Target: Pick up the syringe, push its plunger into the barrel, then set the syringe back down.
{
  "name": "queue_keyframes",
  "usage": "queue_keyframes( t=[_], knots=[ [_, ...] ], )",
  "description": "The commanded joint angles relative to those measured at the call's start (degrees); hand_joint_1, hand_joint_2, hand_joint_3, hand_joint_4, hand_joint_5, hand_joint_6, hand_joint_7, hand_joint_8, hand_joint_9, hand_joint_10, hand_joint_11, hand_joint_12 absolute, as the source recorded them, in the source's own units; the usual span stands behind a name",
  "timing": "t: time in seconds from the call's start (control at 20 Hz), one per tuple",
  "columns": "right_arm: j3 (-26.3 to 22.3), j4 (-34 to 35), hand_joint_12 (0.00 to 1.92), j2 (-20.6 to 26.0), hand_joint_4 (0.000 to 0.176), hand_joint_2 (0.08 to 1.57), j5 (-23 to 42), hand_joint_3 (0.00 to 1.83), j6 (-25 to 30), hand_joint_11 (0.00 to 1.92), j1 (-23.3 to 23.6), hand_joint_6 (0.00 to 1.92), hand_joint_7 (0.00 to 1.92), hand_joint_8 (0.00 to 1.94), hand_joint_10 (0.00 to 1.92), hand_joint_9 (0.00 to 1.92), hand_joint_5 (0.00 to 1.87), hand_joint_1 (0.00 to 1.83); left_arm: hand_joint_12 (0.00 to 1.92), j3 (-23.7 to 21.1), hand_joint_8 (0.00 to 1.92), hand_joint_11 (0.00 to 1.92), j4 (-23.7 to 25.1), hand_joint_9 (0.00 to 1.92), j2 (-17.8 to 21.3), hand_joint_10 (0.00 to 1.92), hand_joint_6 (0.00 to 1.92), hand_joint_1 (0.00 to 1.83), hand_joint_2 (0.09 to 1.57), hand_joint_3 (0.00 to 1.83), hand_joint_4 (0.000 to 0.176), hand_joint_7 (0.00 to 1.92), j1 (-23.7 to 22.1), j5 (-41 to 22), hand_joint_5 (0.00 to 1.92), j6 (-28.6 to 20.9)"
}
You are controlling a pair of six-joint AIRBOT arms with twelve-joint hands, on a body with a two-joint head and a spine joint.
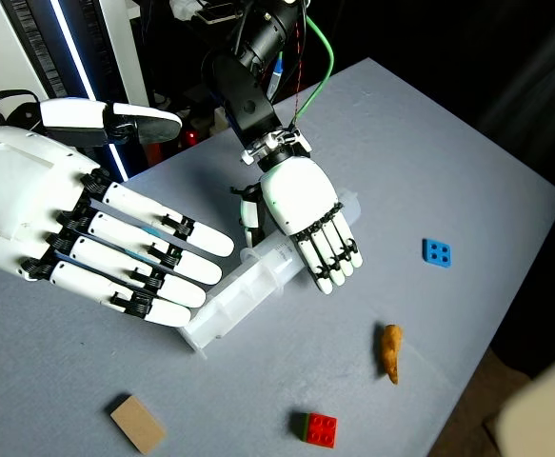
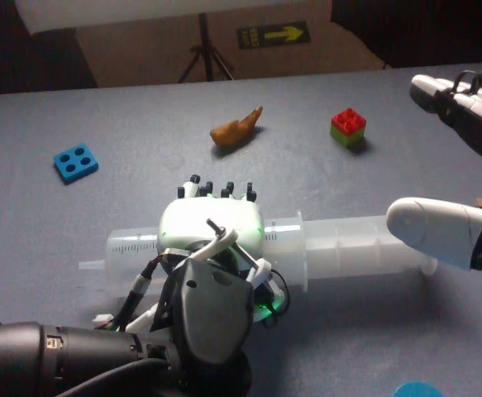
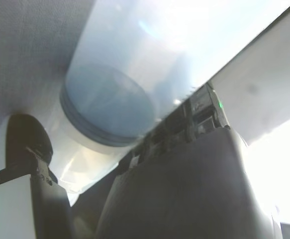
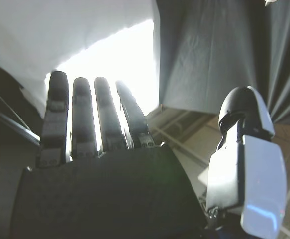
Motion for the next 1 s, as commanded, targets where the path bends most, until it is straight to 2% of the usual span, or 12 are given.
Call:
queue_keyframes(
  t=[0.0, 0.1, 0.15, 0.2, 0.25, 0.3, 0.35, 0.45, 0.5, 0.65, 0.7, 0.95],
  knots=[
    [0.2, -2.4, 0.41, 0.0, 0.0, 0.95, 7.6, 0.0, 0.3, 0.0, 0.0, 0.01, 0.1, 0.01, 0.01, 0.1, 0.08, 0.13, 0.9, 0.2, 0.02, 0.23, 3.3, 0.64, 0.0, 0.04, 0.02, 1.1, 1.13, 0.0, 0.0, 0.64, -0.3, -2.2, 0.65, 0.5],
    [0.2, -2.4, 0.43, 0.0, 0.0, 0.95, 8.1, 0.0, 0.3, 0.0, -0.1, 0.0, 0.09, 0.0, 0.0, 0.09, 0.06, 0.1, 0.93, 0.1, 0.02, 0.36, 3.3, 0.79, 0.0, 0.05, 0.01, 1.19, 1.14, 0.0, 0.0, 0.8, -0.3, -2.2, 0.72, 0.5],
    [0.2, -2.4, 0.43, 0.0, 0.0, 0.96, 8.2, 0.0, 0.3, 0.0, -0.1, 0.0, 0.1, 0.0, 0.0, 0.1, 0.07, 0.1, 0.96, 0.1, 0.84, 0.48, 3.3, 0.9, 0.0, 0.07, 1.02, 1.21, 1.17, 0.0, 0.0, 0.94, -0.3, -2.2, 0.75, 0.5],
    [0.2, -2.4, 0.43, -0.1, 0.0, 0.96, 8.3, 0.0, 0.3, 0.0, -0.2, 0.0, 0.1, 0.0, 0.0, 0.1, 0.07, 0.1, 0.96, 0.0, 0.84, 0.48, 3.3, 0.9, 0.0, 0.07, 1.02, 1.21, 1.17, 0.0, 0.0, 0.94, -0.3, -2.2, 0.75, 0.4],
    [0.2, -2.4, 0.43, -0.1, 0.0, 0.95, 8.4, 0.0, 0.3, 0.0, -0.3, 0.0, 0.07, 0.0, 0.0, 0.08, 0.04, 0.08, 1.55, 0.0, 1.28, 0.65, 3.3, 0.79, 0.0, 1.26, 1.2, 1.45, 1.19, 0.0, 0.0, 0.79, -0.3, -2.2, 0.68, 0.2],
    [0.2, -2.4, 0.42, -0.1, 0.0, 0.95, 8.4, 0.0, 0.3, 0.0, -0.4, 0.0, 0.07, 0.0, 0.0, 0.08, 0.04, 0.09, 1.63, -0.1, 1.37, 0.7, 3.3, 0.79, 0.0, 1.3, 1.15, 1.48, 1.19, 0.0, 0.0, 0.74, -0.3, -2.2, 0.69, 0.1],
    [0.2, -2.4, 0.36, -0.2, 0.0, 0.95, 8.5, 0.0, 0.3, 0.0, -0.5, 0.0, 0.06, 0.0, 0.0, 0.07, 0.03, 0.1, 1.6, -0.1, 1.38, 0.75, 3.3, 0.82, 0.1, 1.29, 1.03, 1.49, 1.18, 0.0, 0.0, 0.73, -0.3, -2.2, 0.76, -0.1],
    [0.2, -2.4, 0.35, -0.3, 0.0, 0.95, 9.1, 0.0, 0.3, 0.0, -0.7, 0.0, 0.06, 0.0, 0.01, 0.07, 0.03, 0.1, 1.6, -0.2, 1.38, 0.76, 3.3, 0.83, 0.3, 1.28, 1.01, 1.49, 1.17, 0.0, 0.0, 0.73, -0.5, -1.8, 0.78, -0.2],
    [0.2, -2.4, 0.35, -0.5, 0.0, 0.95, 10.0, 0.0, 0.4, 0.0, -0.9, 0.0, 0.06, 0.0, 0.01, 0.07, 0.03, 0.1, 1.6, -0.1, 1.38, 0.76, 5.1, 0.83, 0.5, 1.28, 1.01, 1.49, 1.17, 0.0, 0.0, 0.73, -0.5, -1.0, 0.78, -0.9],
    [0.3, -2.3, 0.45, -0.7, 0.0, 0.95, 11.1, 0.0, 0.4, 0.0, -1.0, 0.0, 0.09, 0.0, 0.01, 0.1, 0.05, 0.06, 1.66, 0.4, 1.38, 0.75, 6.9, 0.78, 1.0, 1.38, 0.87, 1.48, 1.18, 0.0, 0.0, 0.69, -0.8, 0.9, 0.88, -1.3],
    [0.3, -2.3, 0.46, -0.8, 0.0, 0.95, 11.1, 0.0, 0.4, 0.0, -1.2, 0.0, 0.09, 0.0, 0.0, 0.1, 0.05, 0.07, 1.68, 0.4, 1.51, 0.68, 6.9, 0.64, 1.0, 1.5, 1.11, 1.47, 1.24, 0.0, 0.0, 0.57, -0.9, 1.0, 0.71, -1.9],
    [0.3, -2.3, 0.43, -0.9, 0.0, 0.95, 11.5, 0.0, 0.4, 0.0, -1.6, 0.0, 0.09, 0.0, 0.0, 0.09, 0.05, 0.07, 1.63, 1.3, 1.49, 0.74, 13.0, 0.67, 0.9, 1.45, 1.12, 1.48, 1.23, 0.0, 0.0, 0.58, -1.8, 5.7, 0.69, -6.7]
  ],
)
